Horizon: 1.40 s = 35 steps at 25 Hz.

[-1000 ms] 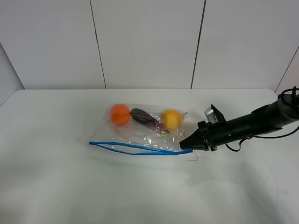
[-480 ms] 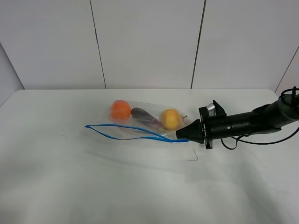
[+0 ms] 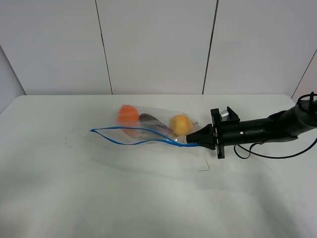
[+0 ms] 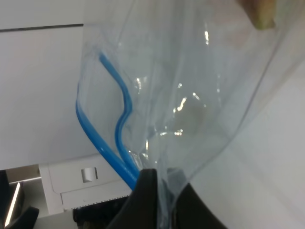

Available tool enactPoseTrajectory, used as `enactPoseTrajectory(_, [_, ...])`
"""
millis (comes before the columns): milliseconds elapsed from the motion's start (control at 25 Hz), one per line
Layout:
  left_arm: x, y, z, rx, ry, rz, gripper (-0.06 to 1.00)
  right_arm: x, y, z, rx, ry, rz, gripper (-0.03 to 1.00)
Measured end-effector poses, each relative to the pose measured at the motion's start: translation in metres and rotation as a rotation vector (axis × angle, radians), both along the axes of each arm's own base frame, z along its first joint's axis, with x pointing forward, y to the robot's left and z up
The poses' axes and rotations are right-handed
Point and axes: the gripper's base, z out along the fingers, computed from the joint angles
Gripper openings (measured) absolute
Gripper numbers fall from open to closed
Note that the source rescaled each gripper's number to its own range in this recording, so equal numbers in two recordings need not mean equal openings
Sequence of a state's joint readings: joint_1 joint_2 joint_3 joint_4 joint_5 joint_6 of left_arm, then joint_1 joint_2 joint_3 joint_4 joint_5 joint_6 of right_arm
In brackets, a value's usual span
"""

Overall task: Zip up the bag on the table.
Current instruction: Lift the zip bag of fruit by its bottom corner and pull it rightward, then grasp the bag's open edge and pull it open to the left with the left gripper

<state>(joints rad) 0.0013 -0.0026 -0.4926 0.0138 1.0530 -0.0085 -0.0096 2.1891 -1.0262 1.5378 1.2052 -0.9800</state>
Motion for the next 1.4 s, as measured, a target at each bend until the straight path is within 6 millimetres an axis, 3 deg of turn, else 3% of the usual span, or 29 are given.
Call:
enactPoseTrajectory(400, [0.0,0.0,0.0,0.0,0.0,0.0,1.0,0.003,0.0,0.019,0.012,-0.042,-0.024,0.0])
enactPoseTrajectory(1240, [0.0,0.0,0.0,-0.005,-0.001,0.0,1.0,0.003,0.0,0.019,0.014,-0.035,-0.027,0.0])
enactPoseTrajectory(1400, [0.011,-0.001,0.021,-0.016,0.025,0.001,1.0,0.003,0.0,0.019,0.014,-0.035,-0.027,0.0])
